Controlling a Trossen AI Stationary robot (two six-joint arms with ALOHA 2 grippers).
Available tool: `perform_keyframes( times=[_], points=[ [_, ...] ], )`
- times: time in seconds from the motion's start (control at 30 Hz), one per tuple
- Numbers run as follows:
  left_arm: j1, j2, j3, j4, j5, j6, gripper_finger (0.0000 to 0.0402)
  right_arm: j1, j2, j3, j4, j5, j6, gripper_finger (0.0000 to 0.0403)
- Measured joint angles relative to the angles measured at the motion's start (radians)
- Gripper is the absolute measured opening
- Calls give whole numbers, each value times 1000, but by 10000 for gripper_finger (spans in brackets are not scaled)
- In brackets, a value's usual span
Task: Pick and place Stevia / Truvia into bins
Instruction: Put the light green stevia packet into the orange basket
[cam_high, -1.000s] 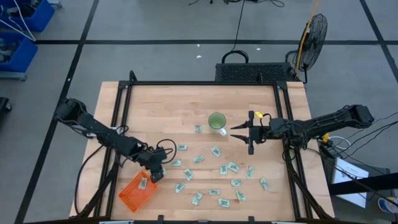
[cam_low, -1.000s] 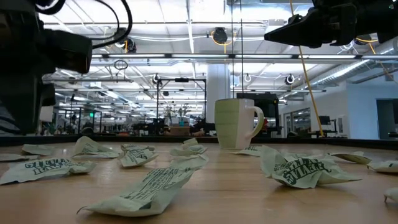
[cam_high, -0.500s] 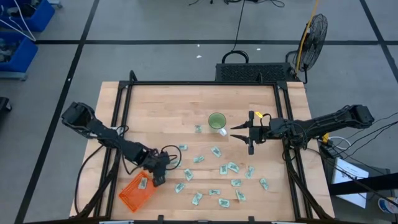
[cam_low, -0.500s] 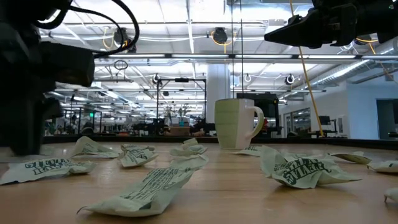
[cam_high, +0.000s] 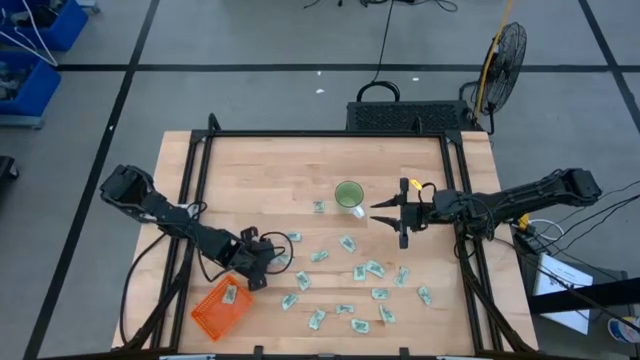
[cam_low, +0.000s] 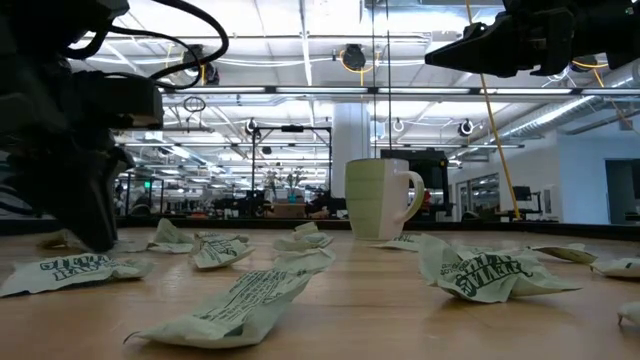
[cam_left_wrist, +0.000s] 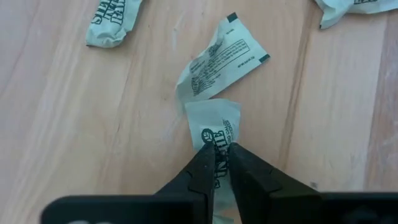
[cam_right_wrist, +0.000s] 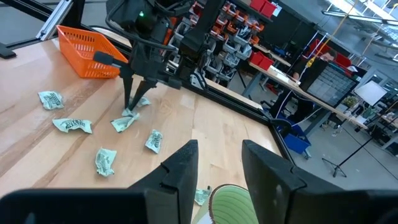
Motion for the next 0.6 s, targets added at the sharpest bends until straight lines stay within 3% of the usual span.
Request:
perform_keyframes(
  times=[0.1, 0.3, 0.47, 0.6],
  points=[
    [0, 0, 0, 0, -3, 1, 10, 0, 0, 0, 0, 0, 0, 118],
    [1, -25, 55, -31, -21, 91, 9, 0, 0, 0, 0, 0, 0, 118],
    [-1, -79, 276, -277, -32, 87, 8, 0, 0, 0, 0, 0, 0, 118],
    [-43, -78, 475, -559, 75, -26, 7, 0, 0, 0, 4, 0, 1, 118]
  ],
)
